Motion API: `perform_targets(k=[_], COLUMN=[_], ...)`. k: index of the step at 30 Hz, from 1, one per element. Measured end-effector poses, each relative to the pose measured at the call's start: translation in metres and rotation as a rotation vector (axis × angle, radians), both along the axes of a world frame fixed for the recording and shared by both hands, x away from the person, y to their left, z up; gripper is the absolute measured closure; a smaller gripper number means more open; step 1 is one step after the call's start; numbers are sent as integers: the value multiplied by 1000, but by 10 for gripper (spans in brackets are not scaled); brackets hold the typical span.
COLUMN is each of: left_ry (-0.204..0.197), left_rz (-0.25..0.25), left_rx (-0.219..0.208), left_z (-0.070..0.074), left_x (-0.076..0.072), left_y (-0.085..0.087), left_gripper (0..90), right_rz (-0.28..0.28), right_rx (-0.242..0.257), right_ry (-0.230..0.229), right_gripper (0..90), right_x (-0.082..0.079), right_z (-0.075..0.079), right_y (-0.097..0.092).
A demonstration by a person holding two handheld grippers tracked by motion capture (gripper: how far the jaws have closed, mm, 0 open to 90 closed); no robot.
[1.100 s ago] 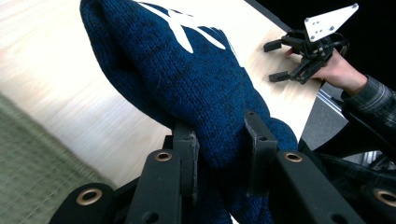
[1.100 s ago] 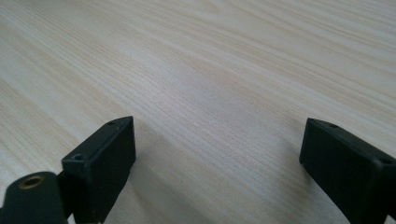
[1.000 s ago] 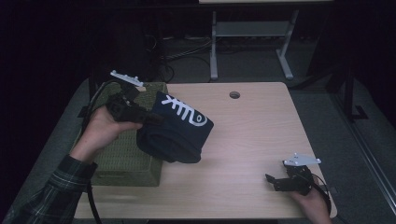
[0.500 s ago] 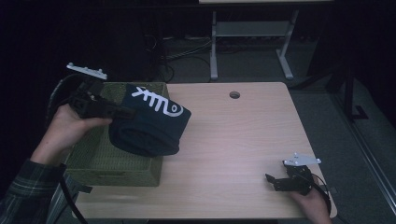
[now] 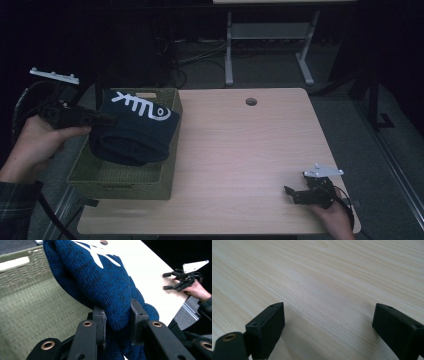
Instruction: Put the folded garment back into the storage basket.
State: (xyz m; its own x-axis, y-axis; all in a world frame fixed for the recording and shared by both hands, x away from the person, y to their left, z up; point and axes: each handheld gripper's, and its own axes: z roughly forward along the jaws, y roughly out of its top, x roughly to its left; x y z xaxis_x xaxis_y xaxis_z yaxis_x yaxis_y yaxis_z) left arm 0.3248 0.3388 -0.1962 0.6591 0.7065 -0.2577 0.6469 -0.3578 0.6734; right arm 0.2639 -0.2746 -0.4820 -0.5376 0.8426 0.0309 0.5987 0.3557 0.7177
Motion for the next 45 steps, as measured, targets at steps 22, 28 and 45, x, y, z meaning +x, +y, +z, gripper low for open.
perform_targets(k=[22, 28, 45], left_ry=[99, 120, 211], left_rz=[108, 103, 94], left_rx=[-33, -32, 23], left_z=[-61, -73, -126], left_x=[9, 13, 40], left_y=[38, 36, 38], left_gripper=[713, 713, 710], right_rz=[-1, 0, -1], right_rx=[1, -2, -2], right_ry=[-2, -3, -2], right_gripper=[106, 106, 106], right_x=[0, 0, 0], right_z=[0, 0, 0], right_y=[0, 0, 0])
